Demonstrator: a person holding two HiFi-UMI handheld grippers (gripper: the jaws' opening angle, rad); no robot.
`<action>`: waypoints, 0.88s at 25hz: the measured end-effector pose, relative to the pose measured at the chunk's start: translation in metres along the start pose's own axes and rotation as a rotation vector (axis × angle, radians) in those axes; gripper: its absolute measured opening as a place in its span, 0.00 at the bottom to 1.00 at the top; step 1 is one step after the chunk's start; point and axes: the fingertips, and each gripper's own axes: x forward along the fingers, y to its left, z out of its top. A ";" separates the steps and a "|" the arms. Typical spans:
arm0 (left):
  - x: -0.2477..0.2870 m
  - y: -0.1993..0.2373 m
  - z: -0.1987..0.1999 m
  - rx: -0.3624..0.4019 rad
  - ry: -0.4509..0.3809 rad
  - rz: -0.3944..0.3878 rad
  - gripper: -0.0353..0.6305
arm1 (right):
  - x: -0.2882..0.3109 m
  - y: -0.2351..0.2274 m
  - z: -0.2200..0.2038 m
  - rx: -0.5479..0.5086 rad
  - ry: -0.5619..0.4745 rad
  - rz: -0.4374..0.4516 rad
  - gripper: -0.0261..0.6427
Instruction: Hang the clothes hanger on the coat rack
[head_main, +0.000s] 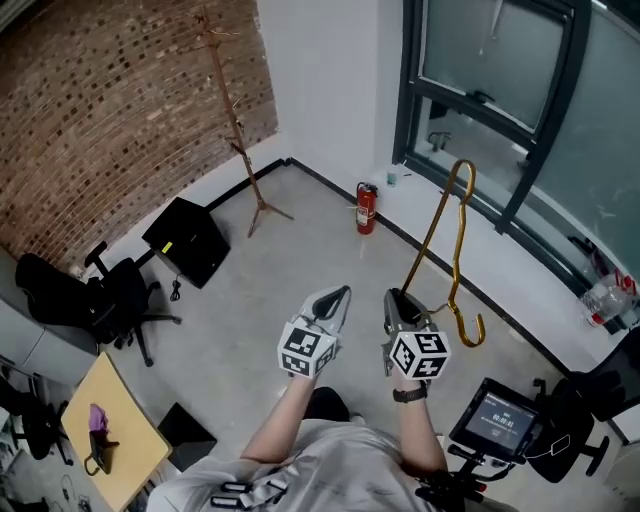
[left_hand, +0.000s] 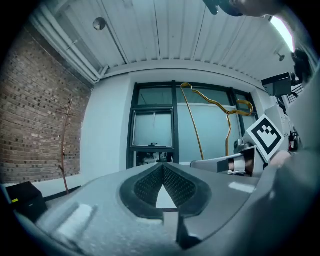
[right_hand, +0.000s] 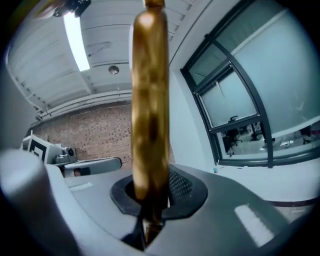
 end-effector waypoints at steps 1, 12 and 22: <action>0.009 0.005 -0.003 -0.006 0.008 0.000 0.06 | 0.008 -0.005 0.000 0.012 0.004 0.011 0.10; 0.198 0.123 0.000 -0.049 -0.028 -0.020 0.06 | 0.174 -0.103 0.032 -0.089 0.054 0.005 0.10; 0.333 0.258 0.026 -0.062 -0.059 -0.043 0.06 | 0.340 -0.142 0.065 -0.187 0.084 0.022 0.10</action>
